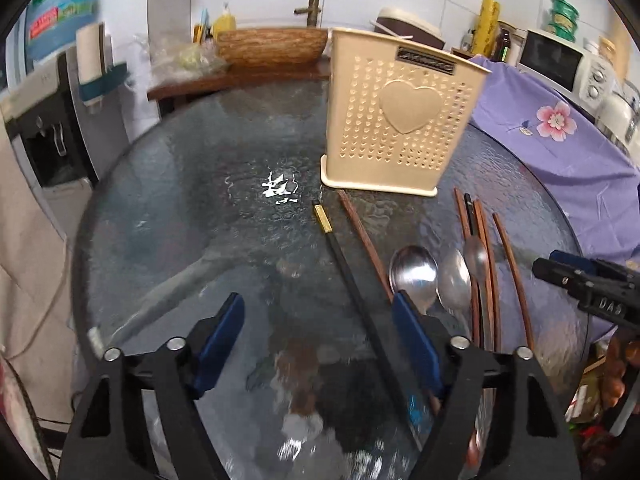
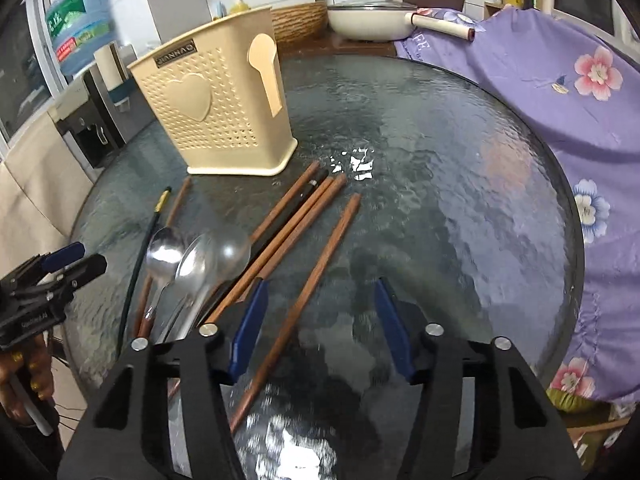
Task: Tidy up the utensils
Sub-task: 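Grasp the black gold-tipped chopstick with the left tool while the right tool grasps a wooden chopstick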
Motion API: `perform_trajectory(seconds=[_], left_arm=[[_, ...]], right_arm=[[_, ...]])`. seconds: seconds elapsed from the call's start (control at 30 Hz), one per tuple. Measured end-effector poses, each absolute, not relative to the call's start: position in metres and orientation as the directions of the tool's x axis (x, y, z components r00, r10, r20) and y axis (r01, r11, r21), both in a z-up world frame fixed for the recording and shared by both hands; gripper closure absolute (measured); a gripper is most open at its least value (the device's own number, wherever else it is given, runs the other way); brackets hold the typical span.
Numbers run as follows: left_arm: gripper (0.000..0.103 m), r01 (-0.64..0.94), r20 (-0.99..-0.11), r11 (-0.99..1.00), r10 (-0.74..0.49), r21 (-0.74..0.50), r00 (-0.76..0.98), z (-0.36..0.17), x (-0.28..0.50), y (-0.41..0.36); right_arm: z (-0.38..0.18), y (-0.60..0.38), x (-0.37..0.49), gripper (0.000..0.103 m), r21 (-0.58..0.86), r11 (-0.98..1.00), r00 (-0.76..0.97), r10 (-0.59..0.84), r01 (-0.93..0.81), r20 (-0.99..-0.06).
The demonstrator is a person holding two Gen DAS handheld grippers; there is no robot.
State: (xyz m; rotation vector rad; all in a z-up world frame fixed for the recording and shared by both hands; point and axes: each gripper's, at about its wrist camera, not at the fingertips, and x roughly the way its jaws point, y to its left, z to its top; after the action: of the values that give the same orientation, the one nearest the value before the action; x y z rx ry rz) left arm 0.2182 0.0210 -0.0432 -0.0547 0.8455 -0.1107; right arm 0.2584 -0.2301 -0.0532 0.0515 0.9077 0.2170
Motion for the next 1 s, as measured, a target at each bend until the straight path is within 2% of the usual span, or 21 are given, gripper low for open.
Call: perform_trajectory(seconds=[0.23, 0.4, 0.57, 1.0], left_arm=[[0.046, 0.064, -0.782, 0.994, -0.105, -0.083, 0.615, -0.049, 0.257, 0.016], [0.05, 0.066, -0.805, 0.996, -0.083, -0.055, 0.588, -0.054, 0.275, 0.009], [0.057, 0.072, -0.822, 0.997, -0.071, -0.036, 0.565, -0.062, 0.286, 0.003], [0.062, 0.09, -0.84, 0.996, -0.043, 0.007, 0.541, -0.068, 0.307, 0.011]], right_arm=[[-0.061, -0.218, 0.28, 0.058, 0.126, 0.98, 0.551, 0.191, -0.155, -0.813], [-0.066, -0.213, 0.292, 0.069, 0.106, 0.984, 0.528, 0.165, -0.141, -0.833], [-0.075, -0.211, 0.298, 0.076, 0.104, 0.985, 0.506, 0.16, -0.137, -0.848], [-0.076, -0.197, 0.318, 0.079, 0.077, 0.984, 0.493, 0.147, -0.16, -0.858]])
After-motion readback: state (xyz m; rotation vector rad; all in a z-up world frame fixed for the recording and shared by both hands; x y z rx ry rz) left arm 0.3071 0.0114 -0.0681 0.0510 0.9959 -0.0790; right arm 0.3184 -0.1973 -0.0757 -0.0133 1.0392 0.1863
